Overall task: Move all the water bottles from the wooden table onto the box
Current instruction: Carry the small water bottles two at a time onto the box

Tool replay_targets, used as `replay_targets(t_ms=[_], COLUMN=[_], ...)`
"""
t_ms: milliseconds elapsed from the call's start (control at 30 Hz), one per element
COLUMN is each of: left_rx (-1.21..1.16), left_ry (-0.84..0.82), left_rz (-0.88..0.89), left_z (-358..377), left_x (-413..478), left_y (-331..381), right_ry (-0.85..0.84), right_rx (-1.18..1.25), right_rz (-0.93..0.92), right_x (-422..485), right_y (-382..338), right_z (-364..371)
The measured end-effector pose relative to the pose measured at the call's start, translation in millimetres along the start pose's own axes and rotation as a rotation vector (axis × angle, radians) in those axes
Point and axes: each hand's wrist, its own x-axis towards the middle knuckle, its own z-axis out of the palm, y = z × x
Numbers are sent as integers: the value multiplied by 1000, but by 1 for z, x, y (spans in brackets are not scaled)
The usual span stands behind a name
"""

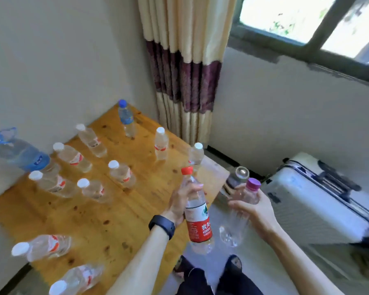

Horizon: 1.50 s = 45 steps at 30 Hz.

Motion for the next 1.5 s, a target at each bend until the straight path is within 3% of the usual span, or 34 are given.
replay_targets(t_ms=[167,367,600,833,1100,1500], left_rx=[286,598,747,971,1021,901], left_ry=[-237,-444,-625,-1009,-1380,-1821], left_rz=[-69,11,44,75,139,46], left_z=[93,213,367,546,736,990], left_x=[4,-11,-86,-190,-311,-522], left_y=[-23,-73,-180,-304,-434,-620], right_ry=[324,633,917,1284,1711,2230], right_rx=[136,282,418,330,287,258], right_rz=[-36,-51,-89,-77,-94,-38], right_x=[-61,-170,-323,-472,-633,-893], right_y=[3,42,96,140,178,216], right_z=[-93,-194,-304,-436,-557,-707])
